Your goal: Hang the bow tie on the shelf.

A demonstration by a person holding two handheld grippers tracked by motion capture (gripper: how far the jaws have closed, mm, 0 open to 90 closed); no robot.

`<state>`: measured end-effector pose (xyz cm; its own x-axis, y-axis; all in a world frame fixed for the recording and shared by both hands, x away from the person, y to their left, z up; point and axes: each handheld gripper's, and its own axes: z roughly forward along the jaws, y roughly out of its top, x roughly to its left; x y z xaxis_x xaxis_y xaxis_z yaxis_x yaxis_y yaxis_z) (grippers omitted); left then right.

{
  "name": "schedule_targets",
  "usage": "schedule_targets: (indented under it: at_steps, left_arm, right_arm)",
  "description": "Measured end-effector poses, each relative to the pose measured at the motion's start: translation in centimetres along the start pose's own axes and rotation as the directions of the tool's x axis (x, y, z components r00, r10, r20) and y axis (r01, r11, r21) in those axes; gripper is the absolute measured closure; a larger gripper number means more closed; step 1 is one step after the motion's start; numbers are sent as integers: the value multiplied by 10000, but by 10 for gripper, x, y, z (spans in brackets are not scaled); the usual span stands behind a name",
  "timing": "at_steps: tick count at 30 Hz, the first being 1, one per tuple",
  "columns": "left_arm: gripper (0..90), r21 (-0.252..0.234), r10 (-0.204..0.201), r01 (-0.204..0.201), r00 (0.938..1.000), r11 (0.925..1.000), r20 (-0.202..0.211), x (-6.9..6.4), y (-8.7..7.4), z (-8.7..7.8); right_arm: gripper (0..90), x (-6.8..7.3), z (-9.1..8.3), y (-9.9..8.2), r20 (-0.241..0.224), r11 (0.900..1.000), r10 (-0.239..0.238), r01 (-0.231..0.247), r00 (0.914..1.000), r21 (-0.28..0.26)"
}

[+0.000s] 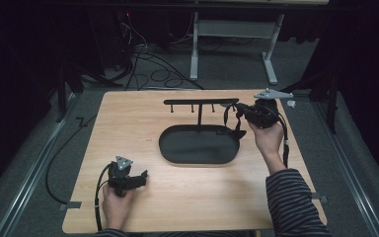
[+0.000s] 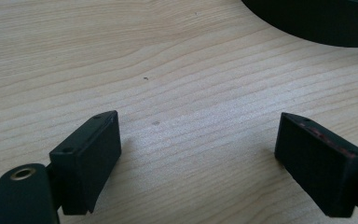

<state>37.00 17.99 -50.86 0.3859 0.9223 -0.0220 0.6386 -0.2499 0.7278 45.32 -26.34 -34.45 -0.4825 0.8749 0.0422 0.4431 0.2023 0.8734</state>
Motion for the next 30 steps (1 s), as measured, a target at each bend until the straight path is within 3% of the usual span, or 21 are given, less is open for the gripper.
schedule_targets:
  at_steps: [9,17,30]
  left_arm:
    - [149,-1,2,-2,10000,10000,-1,0,0,0]
    - [149,0,2,-2,10000,10000,-3,0,0,0]
    - [148,0,4,-4,10000,10000,-4,0,0,0]
  right_arm:
    - [871,-4,6,-1,181,9999,101,-103,9998,124]
    - [803,-5,6,-2,105,9997,165,-167,9998,159]
    - [792,-3,-9,-3,53,9999,107,-107,9999,-34]
